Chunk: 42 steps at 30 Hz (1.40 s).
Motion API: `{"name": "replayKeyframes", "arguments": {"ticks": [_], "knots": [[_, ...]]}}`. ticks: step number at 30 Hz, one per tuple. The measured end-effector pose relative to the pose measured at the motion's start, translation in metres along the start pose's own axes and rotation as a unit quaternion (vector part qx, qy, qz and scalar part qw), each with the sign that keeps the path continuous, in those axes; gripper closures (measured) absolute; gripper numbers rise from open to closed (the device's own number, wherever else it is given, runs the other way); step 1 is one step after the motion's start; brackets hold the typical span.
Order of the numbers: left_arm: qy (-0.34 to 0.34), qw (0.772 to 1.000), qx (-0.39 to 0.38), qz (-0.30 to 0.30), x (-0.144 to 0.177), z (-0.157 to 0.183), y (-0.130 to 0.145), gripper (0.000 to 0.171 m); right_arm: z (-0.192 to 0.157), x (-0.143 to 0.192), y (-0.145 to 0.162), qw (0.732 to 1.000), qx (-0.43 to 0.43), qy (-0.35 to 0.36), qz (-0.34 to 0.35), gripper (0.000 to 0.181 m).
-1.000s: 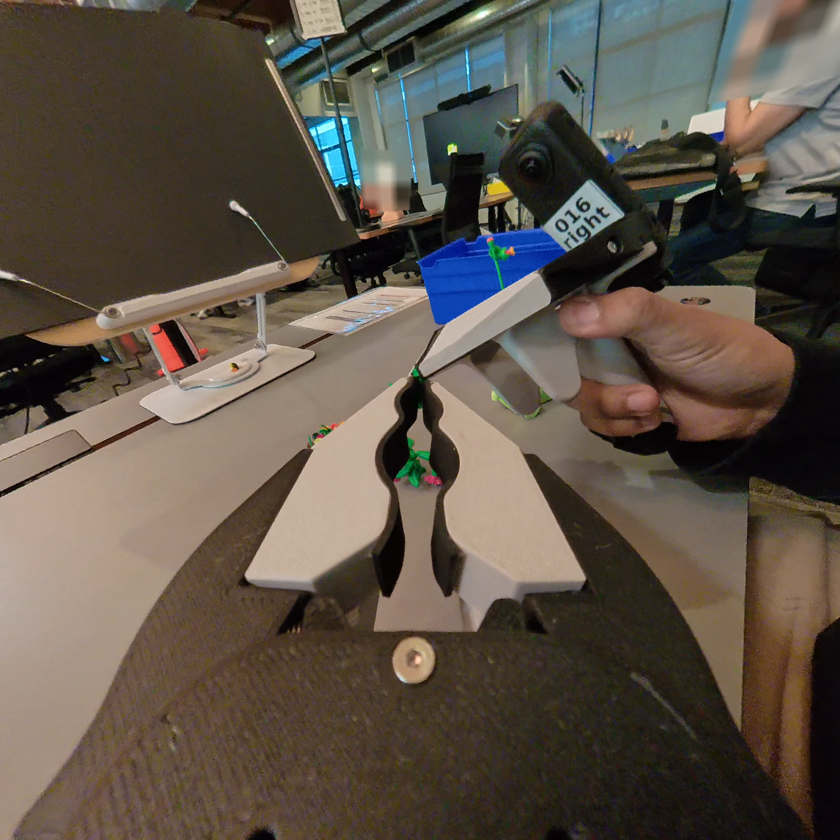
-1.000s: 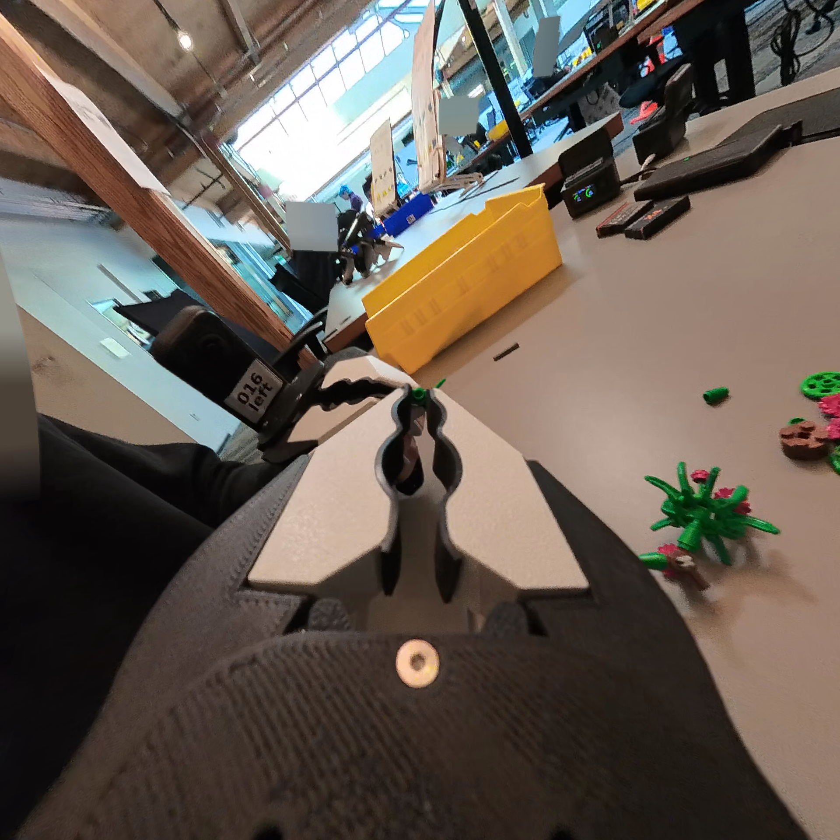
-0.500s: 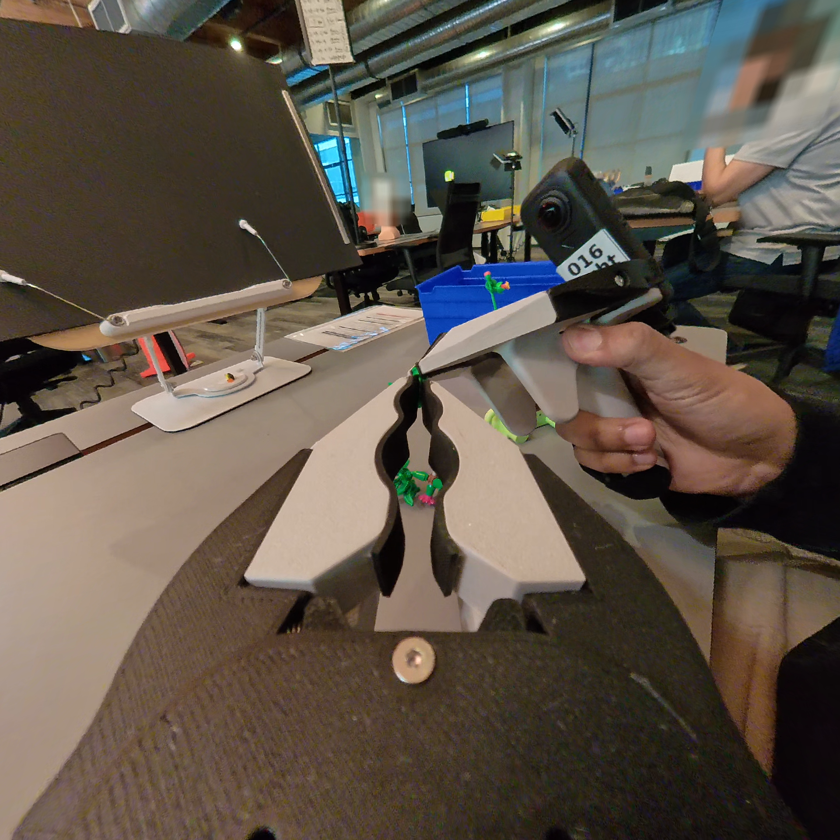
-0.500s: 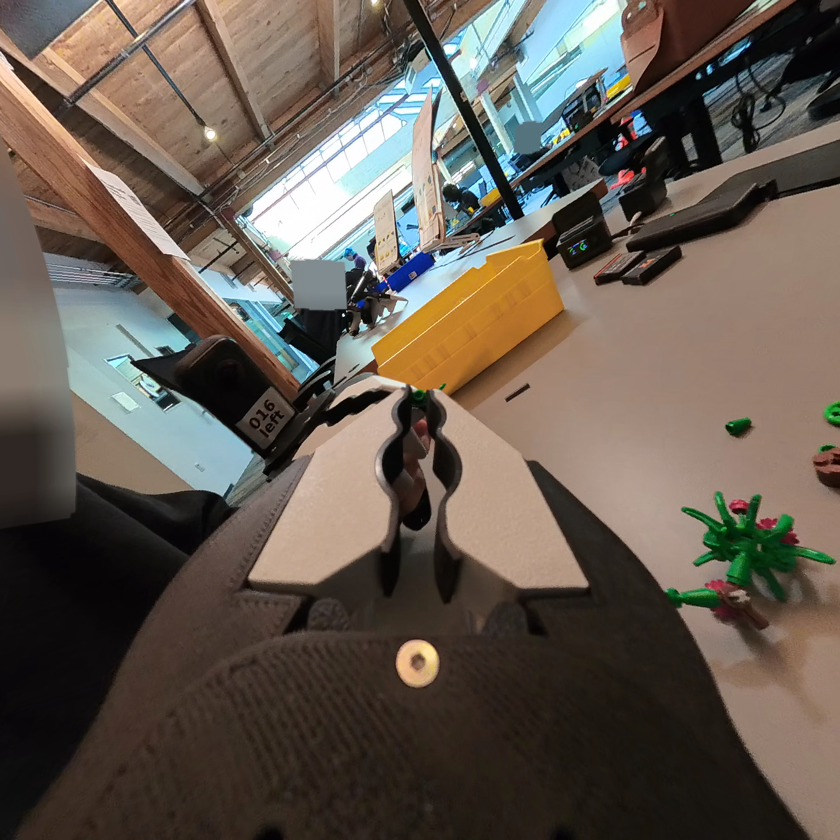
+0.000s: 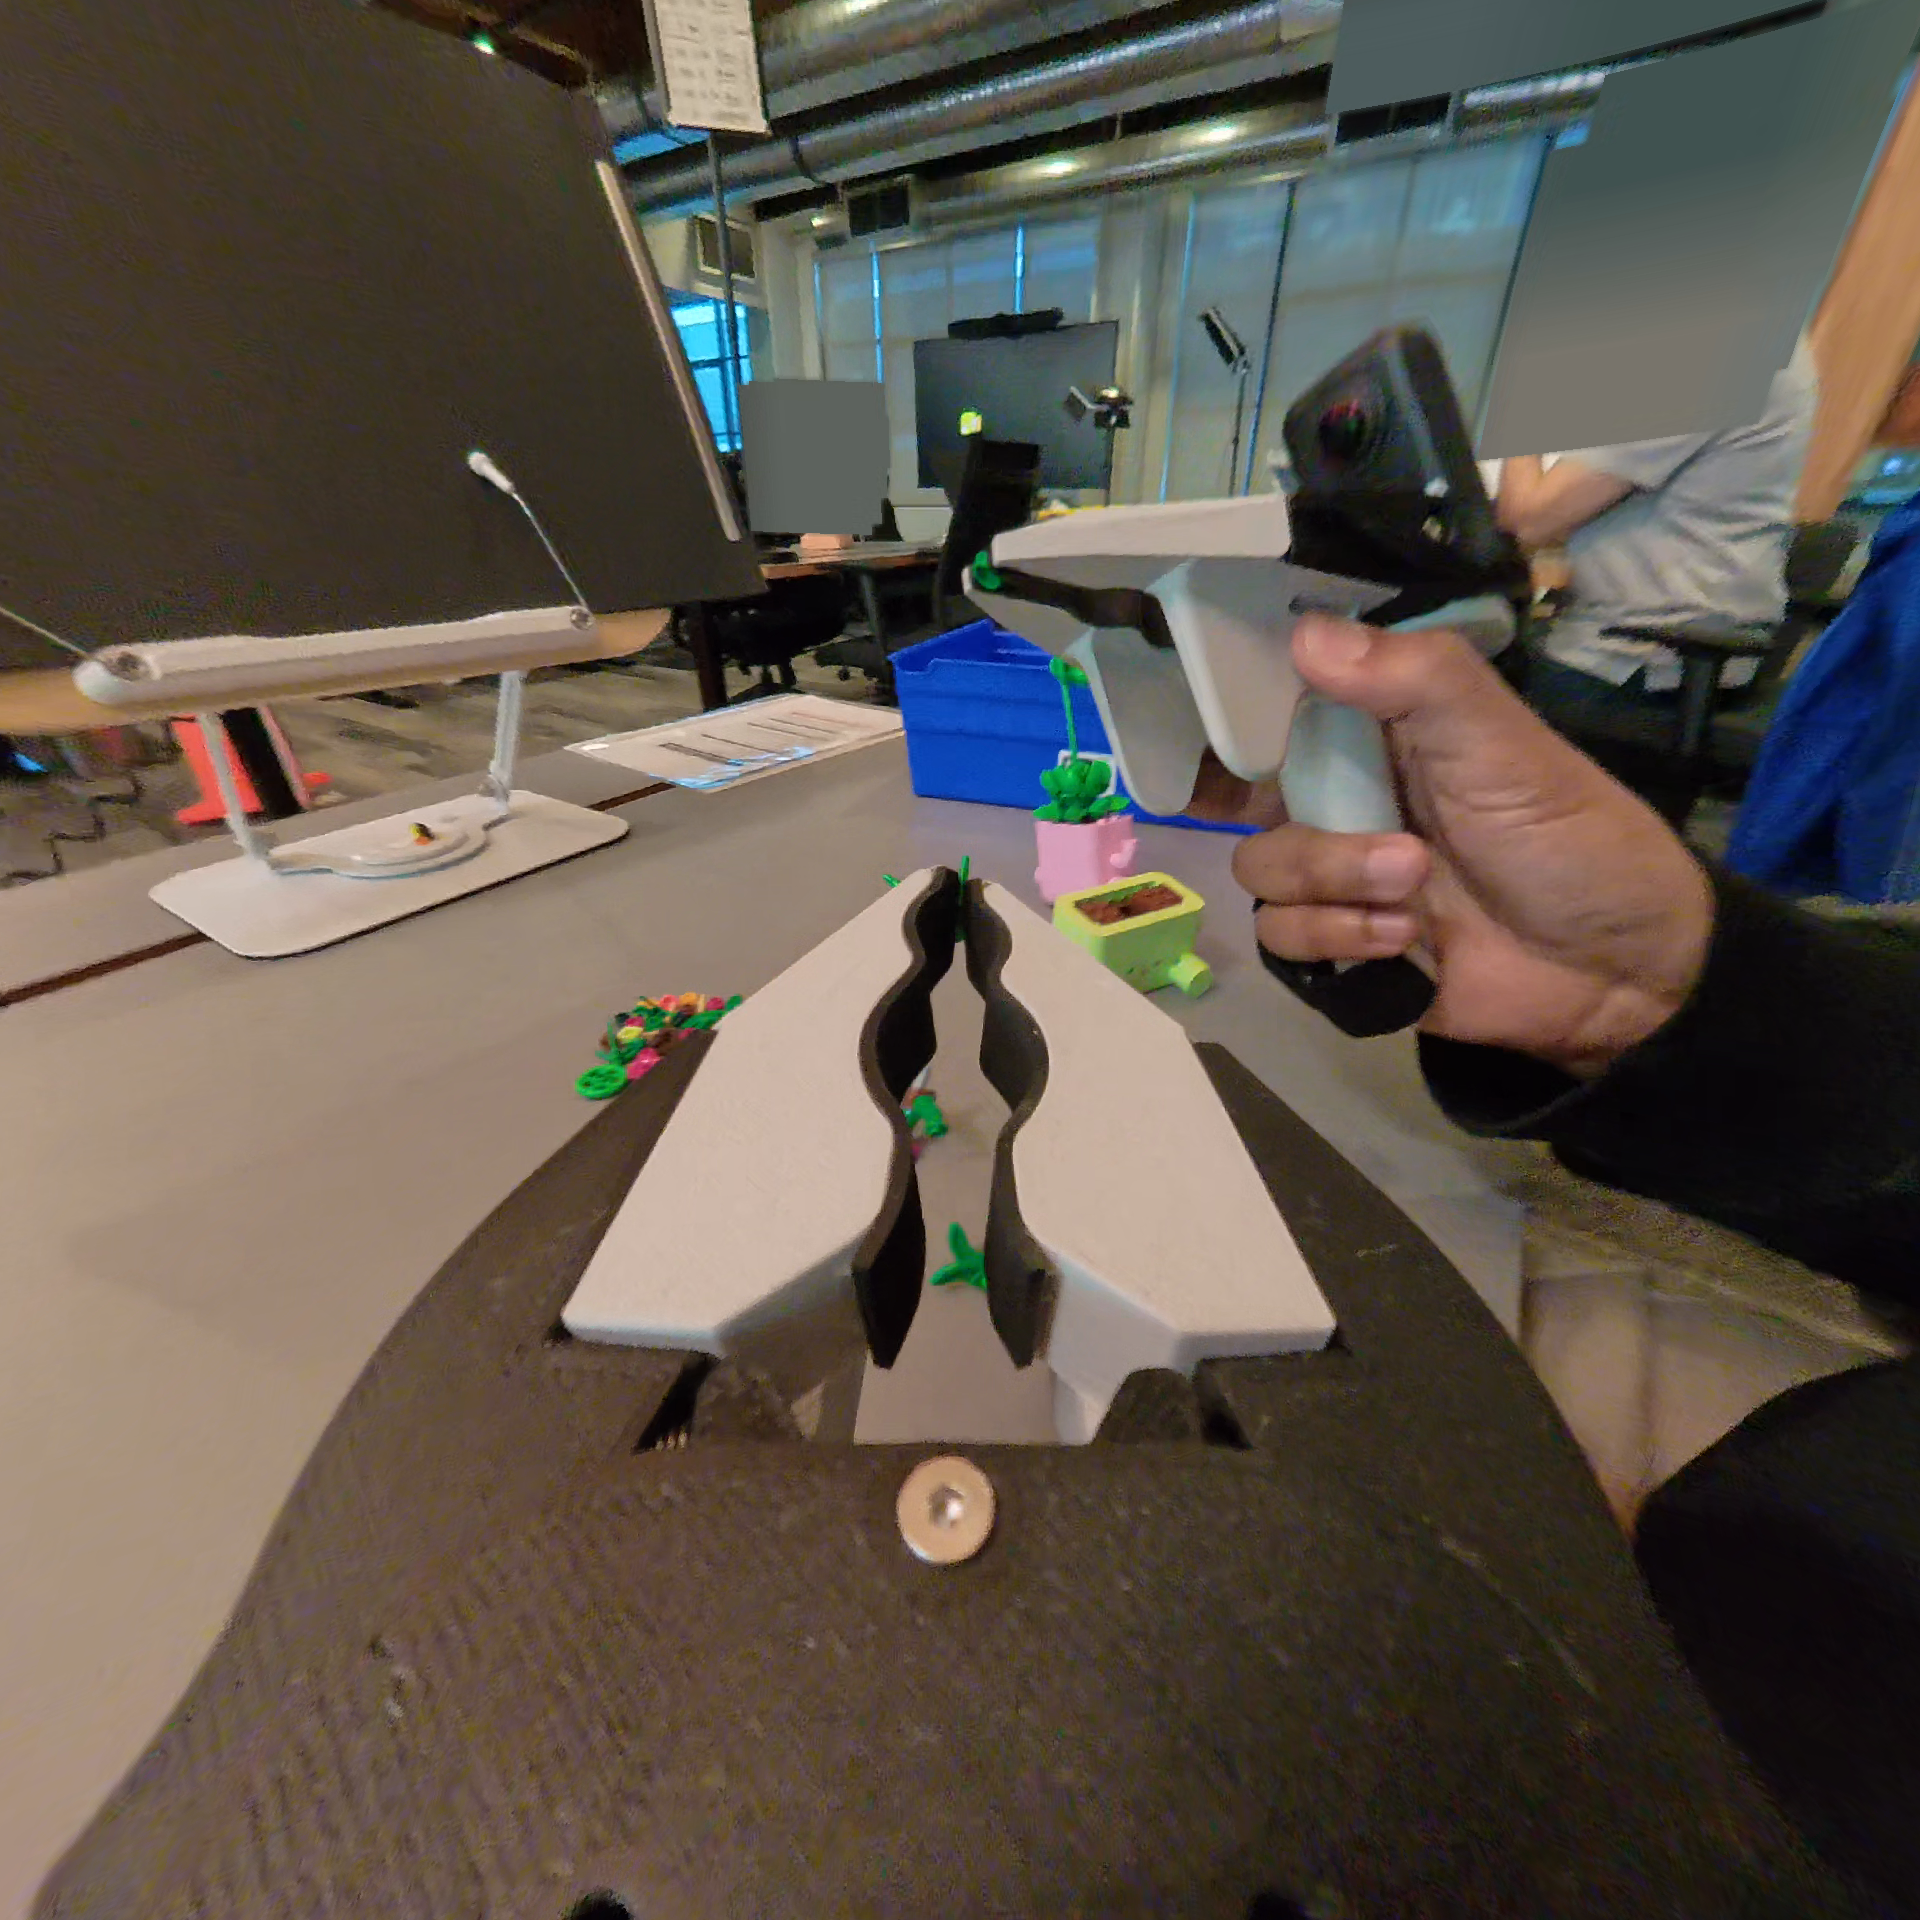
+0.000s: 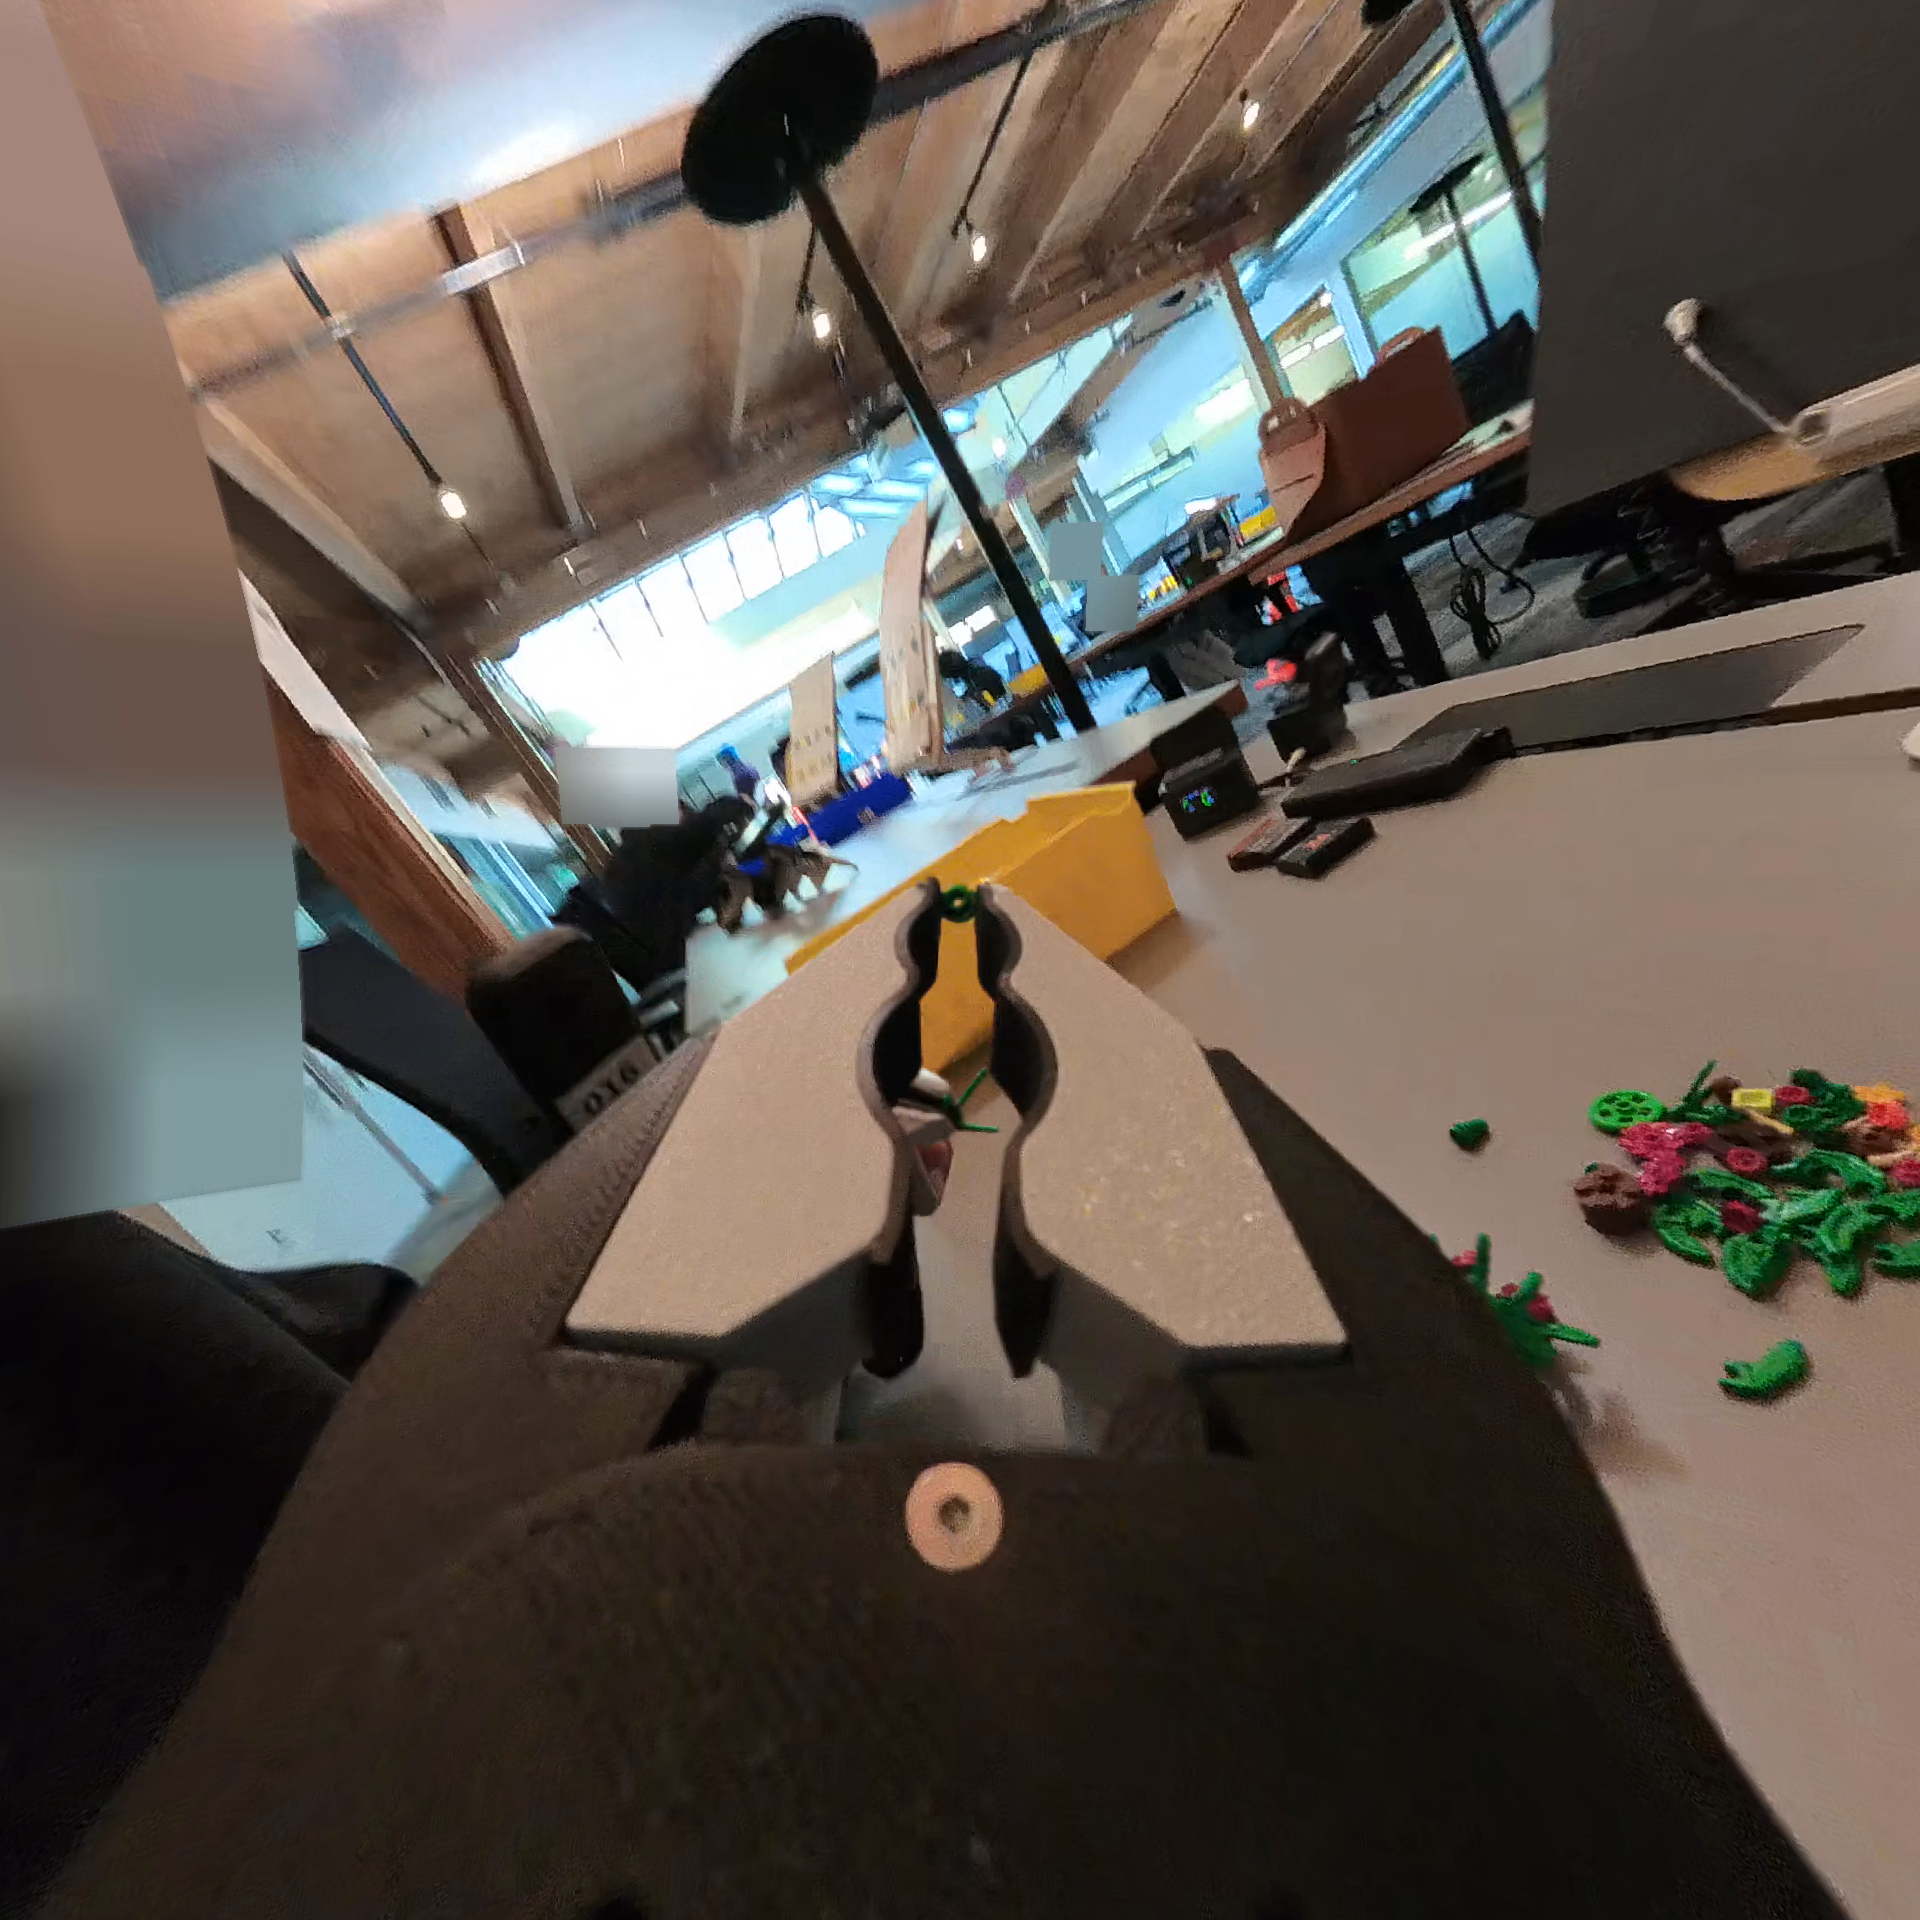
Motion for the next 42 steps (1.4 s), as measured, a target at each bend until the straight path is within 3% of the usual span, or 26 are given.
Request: {"name": "replayKeyframes", "arguments": {"ticks": [3,6,10,13,17,23,32,37,42], "knots": [[-0.007,1.0,0.004,-0.011,0.001,-0.003,0.008,0.171,0.012,-0.014,0.01,0.997,0.045,0.06,-0.036,0.177],[-0.015,1.0,0.017,-0.015,0.001,-0.008,0.011,0.171,0.059,-0.025,0.015,0.981,0.042,0.177,-0.068,0.176],[-0.018,0.999,0.019,-0.03,-0.001,-0.012,0.018,0.171,0.134,-0.028,0.027,0.908,0.087,0.38,-0.154,0.176],[-0.021,0.999,0.027,-0.034,0.0,-0.017,0.02,0.171,0.165,-0.033,0.034,0.872,0.104,0.433,-0.204,0.176],[-0.027,0.998,0.036,-0.046,0.001,-0.024,0.026,0.171,0.175,-0.039,0.038,0.879,0.065,0.42,-0.215,0.168],[-0.023,0.992,0.085,-0.088,-0.003,-0.039,0.039,0.171,0.16,-0.036,0.02,0.895,0.083,0.401,-0.176,0.167],[-0.012,0.985,0.121,-0.126,-0.029,-0.061,0.049,0.171,0.164,-0.032,0.022,0.905,0.033,0.381,-0.185,0.161],[0.017,0.976,0.145,-0.159,-0.055,-0.075,0.055,0.171,0.102,-0.031,-0.01,0.95,0.089,0.285,-0.088,0.156],[0.033,0.959,0.162,-0.229,-0.108,-0.089,0.077,0.171,0.043,0.007,-0.012,0.968,0.135,0.21,-0.023,0.153]]}}
Point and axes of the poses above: each gripper's, where its closed fingertips meet, x back along the fingers, y out of its underside, z = x × y across the jaws, the point moved 5 cm from there along x, back along the fingers, and after that the axes turned 9 degrees about -x, right-handed, at the moved point
